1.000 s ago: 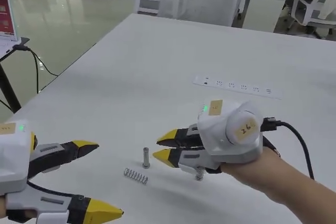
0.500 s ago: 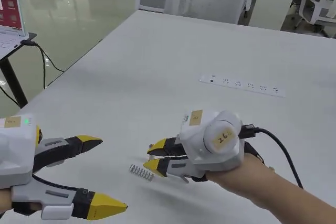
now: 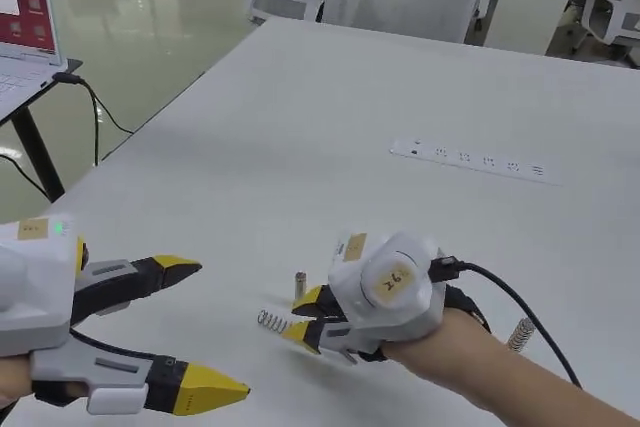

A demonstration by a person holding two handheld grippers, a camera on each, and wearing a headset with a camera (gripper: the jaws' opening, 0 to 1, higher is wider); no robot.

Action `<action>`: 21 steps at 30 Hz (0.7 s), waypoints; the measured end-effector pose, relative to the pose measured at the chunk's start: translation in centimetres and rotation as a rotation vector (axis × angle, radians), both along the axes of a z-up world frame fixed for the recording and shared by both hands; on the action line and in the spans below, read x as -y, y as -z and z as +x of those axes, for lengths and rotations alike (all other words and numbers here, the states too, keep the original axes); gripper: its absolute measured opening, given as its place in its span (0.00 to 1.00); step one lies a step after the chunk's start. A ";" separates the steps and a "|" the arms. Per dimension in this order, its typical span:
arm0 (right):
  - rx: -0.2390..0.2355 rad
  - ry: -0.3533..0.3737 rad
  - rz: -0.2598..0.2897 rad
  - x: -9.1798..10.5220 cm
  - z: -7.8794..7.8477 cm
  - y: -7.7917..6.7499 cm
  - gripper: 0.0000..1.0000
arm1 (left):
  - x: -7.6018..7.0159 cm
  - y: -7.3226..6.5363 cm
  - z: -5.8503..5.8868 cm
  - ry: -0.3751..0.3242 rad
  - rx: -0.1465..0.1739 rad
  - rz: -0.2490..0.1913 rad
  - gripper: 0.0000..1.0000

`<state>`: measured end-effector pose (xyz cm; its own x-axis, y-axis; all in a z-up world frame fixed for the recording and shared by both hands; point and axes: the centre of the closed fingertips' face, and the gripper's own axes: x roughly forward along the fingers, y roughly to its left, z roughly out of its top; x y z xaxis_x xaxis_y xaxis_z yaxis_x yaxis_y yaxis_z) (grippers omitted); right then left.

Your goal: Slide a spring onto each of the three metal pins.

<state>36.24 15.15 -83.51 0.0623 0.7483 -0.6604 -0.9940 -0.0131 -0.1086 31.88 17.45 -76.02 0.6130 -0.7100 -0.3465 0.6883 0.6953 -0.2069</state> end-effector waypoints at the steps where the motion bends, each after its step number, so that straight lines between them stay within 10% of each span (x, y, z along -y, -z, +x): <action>1: -0.008 0.004 -0.007 0.0 -0.1 0.3 0.10 | 0.0 0.1 0.0 -0.001 -0.001 -0.001 0.93; 21: -0.017 0.037 -0.051 0.1 0.2 2.4 0.08 | 0.2 0.3 0.0 0.004 -0.011 0.006 0.93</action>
